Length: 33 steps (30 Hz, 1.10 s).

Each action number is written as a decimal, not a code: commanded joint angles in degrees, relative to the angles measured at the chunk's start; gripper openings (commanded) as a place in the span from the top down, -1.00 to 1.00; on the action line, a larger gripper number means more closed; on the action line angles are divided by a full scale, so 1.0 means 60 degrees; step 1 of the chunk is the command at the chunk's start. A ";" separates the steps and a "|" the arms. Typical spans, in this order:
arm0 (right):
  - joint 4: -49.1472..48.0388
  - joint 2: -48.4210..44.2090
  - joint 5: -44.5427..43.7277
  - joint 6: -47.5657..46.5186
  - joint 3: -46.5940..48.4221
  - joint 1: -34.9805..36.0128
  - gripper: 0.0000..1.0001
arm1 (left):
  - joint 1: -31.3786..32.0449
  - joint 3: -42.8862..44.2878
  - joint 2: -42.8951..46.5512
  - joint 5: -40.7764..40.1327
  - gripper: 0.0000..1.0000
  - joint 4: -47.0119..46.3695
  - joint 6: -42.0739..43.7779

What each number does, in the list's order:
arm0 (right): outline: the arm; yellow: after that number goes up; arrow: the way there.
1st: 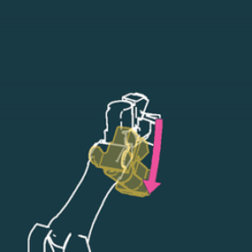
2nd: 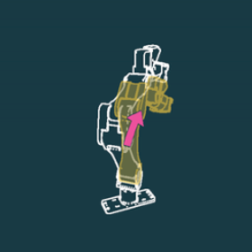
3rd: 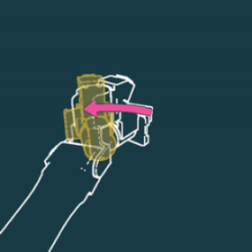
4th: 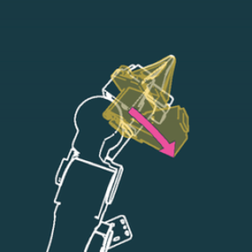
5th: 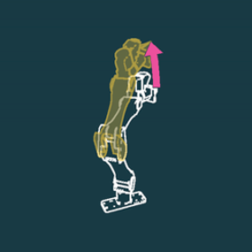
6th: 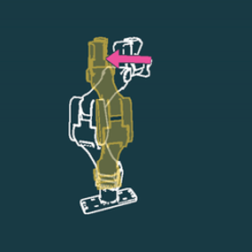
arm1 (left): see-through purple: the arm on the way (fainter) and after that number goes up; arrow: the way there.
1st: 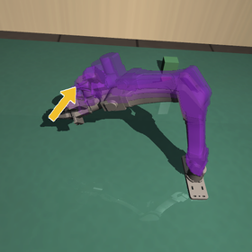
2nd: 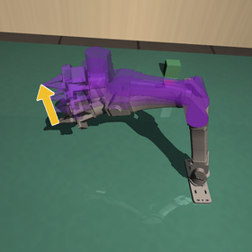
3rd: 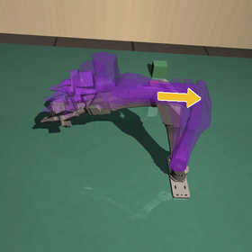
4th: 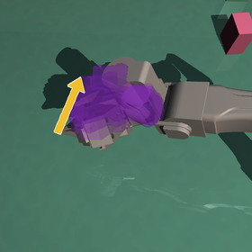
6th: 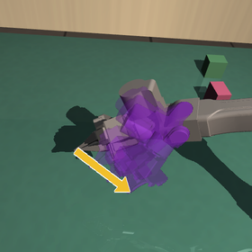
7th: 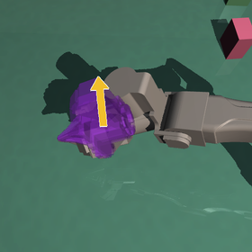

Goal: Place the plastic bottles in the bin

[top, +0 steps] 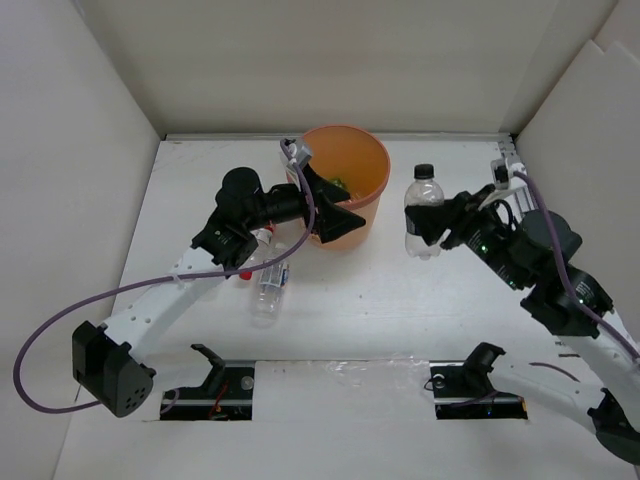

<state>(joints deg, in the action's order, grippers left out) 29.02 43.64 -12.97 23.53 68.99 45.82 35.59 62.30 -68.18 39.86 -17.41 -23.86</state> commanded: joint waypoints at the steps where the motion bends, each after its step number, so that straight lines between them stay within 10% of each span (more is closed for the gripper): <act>1: -0.1697 0.0534 0.2080 -0.0626 0.0513 -0.0546 1.00 | 0.0000 -0.0334 0.0465 0.1821 -1.00 -0.2674 -0.0155; 17: -0.8173 0.1793 0.6526 0.1351 -0.0688 -0.1675 1.00 | 0.0000 0.0221 -0.1218 0.2981 -1.00 -0.5346 -0.2249; 33: -0.9170 0.2863 0.6658 0.1440 -0.1054 -0.1499 0.99 | 0.0000 0.0222 -0.1234 0.3068 -0.86 -0.6956 -0.3215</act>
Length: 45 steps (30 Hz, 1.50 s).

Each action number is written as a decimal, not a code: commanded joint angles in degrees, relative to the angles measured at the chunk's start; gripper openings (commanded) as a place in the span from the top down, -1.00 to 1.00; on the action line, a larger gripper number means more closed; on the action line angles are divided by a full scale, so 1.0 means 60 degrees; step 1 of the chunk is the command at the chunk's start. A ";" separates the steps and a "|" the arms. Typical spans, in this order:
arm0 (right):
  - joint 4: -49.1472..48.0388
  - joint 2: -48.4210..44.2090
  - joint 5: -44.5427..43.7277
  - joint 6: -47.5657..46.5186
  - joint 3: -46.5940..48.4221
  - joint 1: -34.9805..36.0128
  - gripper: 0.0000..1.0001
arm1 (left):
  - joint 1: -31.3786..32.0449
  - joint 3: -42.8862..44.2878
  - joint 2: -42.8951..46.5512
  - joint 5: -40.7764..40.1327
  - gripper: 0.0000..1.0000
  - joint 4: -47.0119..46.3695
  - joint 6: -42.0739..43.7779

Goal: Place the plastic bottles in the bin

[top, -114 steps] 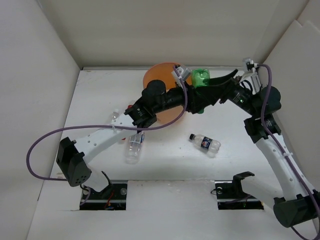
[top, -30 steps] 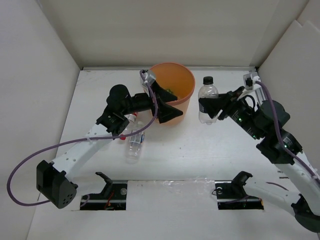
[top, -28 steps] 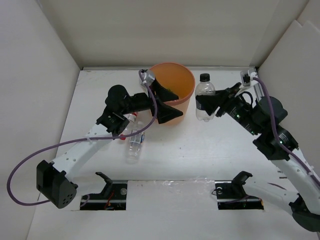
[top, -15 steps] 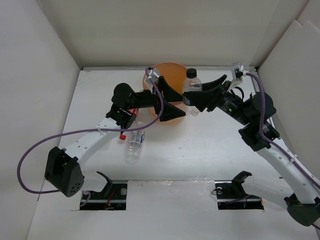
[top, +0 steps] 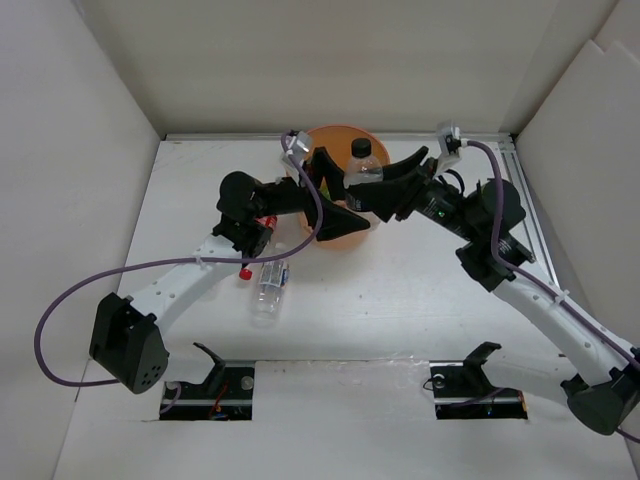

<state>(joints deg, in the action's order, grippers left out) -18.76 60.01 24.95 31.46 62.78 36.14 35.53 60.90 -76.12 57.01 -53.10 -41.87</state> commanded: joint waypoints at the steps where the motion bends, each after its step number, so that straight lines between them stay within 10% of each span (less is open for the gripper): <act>1: -0.1426 0.0135 0.0339 0.0117 -0.0020 0.0201 0.96 | 0.0011 0.0455 0.0088 0.0210 -0.75 -0.1110 -0.0215; 6: -0.2452 0.0706 0.0791 0.0571 -0.0108 0.0202 0.83 | 0.0011 0.0367 -0.0102 0.0385 0.06 -0.1754 -0.0682; 8: -0.2948 0.0795 0.1202 0.0747 -0.0108 0.0202 0.58 | 0.0011 0.0367 -0.0102 0.0385 0.68 -0.1755 -0.0683; 9: -0.3097 0.0882 0.1290 0.0863 -0.0209 0.0202 -0.32 | 0.0011 0.0468 -0.0102 0.0284 0.80 -0.1755 -0.0683; 11: -0.3098 0.0752 0.1291 0.0763 -0.0297 0.0202 -1.00 | 0.0011 0.0745 -0.0102 -0.0082 0.94 -0.0895 -0.0146; 27: 0.4341 -0.2047 -0.4758 -0.3221 0.0596 -0.1145 -1.00 | 0.0011 0.5506 -0.2763 -0.8998 1.00 0.8185 0.3622; 32: 0.5044 -0.2355 -0.5023 -0.3427 0.0391 -0.1145 -1.00 | 0.0011 0.7349 -0.4041 -1.0131 0.40 0.9844 0.3623; 36: 0.5469 -0.2355 -0.5023 -0.3602 0.0390 -0.1145 -1.00 | 0.0011 0.8043 -0.4247 -1.0980 -0.98 1.0841 0.3273; 45: 0.5808 -0.2355 -0.5126 -0.3808 0.0478 -0.1145 -1.00 | 0.0011 0.8131 -0.3092 -1.2731 -0.99 1.2641 0.2936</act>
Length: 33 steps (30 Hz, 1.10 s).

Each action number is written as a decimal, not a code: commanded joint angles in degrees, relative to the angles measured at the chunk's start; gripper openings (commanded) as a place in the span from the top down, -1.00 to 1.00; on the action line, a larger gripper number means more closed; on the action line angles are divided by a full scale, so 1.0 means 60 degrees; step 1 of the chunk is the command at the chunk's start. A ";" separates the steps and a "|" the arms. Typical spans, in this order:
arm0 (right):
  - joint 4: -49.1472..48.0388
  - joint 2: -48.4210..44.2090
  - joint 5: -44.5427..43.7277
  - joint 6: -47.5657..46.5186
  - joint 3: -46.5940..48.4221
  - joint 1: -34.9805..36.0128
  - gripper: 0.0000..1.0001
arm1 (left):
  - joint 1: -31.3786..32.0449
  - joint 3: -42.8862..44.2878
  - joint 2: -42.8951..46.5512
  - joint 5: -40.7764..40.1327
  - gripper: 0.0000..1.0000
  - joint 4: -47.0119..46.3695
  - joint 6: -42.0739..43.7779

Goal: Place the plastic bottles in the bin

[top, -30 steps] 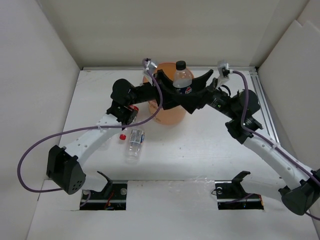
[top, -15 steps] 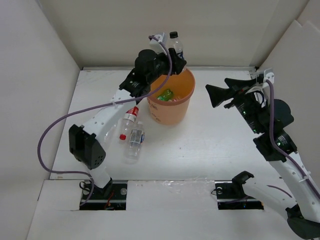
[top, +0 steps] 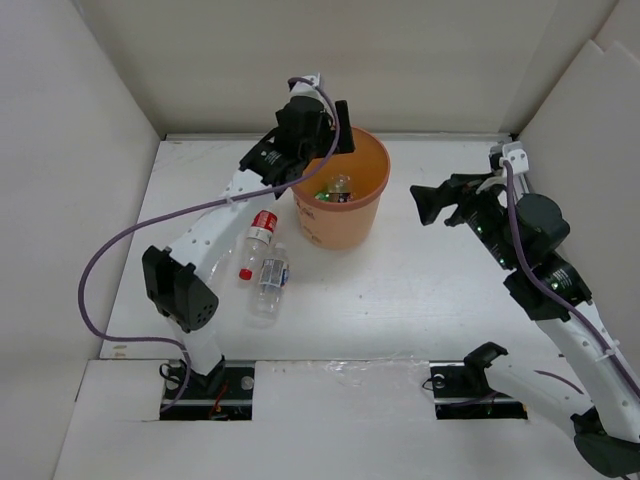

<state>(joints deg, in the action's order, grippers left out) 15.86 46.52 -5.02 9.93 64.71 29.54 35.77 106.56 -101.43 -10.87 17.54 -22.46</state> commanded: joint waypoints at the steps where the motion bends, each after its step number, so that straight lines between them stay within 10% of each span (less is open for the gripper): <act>1: 0.0154 -0.0020 -0.0131 -0.0322 0.0158 -0.0045 -1.00 | -0.0029 0.0289 0.1273 -0.1874 -0.99 0.1146 -0.0488; 12: -0.0415 0.0170 0.1568 -0.0425 -0.0676 -0.0133 -1.00 | -0.4305 -0.5467 0.4027 -0.1322 -0.99 0.1223 -0.2583; 33: -0.2173 0.0581 0.3794 0.0146 -0.2317 -0.0133 -1.00 | -0.4628 -0.9133 0.3400 -0.1484 -0.99 -0.0067 -0.3405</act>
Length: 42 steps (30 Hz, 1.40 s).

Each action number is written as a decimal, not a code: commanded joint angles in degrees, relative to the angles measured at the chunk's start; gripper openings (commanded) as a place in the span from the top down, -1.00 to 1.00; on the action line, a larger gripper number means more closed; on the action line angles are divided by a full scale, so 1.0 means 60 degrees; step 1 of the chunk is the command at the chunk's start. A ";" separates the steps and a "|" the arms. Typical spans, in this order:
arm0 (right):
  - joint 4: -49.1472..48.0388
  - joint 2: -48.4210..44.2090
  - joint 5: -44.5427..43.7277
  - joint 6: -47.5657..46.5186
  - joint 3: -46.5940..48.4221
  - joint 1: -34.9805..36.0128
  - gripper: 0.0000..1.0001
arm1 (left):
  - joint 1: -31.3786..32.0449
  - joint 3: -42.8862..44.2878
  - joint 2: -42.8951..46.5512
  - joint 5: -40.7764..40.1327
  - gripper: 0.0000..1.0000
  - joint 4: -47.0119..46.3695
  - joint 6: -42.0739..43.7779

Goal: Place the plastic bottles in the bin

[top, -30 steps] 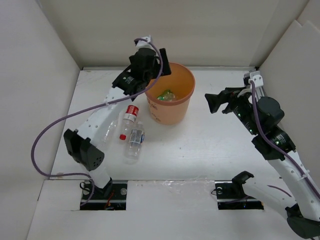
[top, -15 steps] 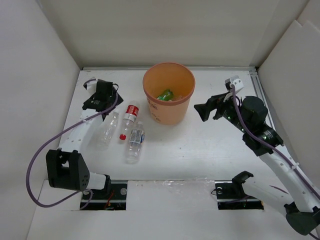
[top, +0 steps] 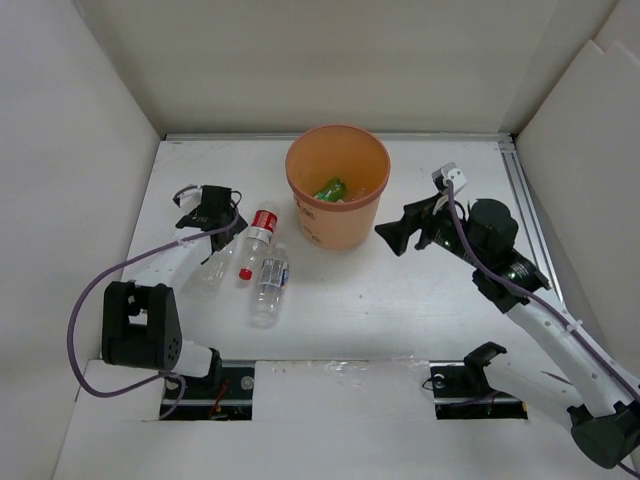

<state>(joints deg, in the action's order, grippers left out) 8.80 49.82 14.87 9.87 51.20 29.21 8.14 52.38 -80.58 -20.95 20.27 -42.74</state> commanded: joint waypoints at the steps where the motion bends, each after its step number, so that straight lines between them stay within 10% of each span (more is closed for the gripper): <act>1: -0.0997 0.0031 0.0480 0.0157 -0.0067 -0.0079 -1.00 | -0.0024 -0.0102 -0.0164 0.0196 -0.99 -0.0522 -0.0025; 21: -0.1437 0.0119 0.0392 0.0421 -0.0535 0.0112 -1.00 | -0.0024 0.0074 -0.1321 -0.0565 -0.99 -0.0215 -0.0492; 30: -0.1525 0.0309 0.0392 0.0509 -0.0535 0.0200 -1.00 | -0.0858 -0.0278 -0.1235 -0.0362 -0.33 -0.0477 -0.0713; 42: -0.1525 0.0309 0.0041 0.0406 0.0211 0.1678 -1.00 | -0.1459 -0.1259 -0.1512 0.0430 -0.09 -0.1693 -0.0523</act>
<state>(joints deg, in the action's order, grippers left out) 2.98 52.56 16.27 12.43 49.04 37.41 -0.12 47.31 -87.70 -20.23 8.75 -46.35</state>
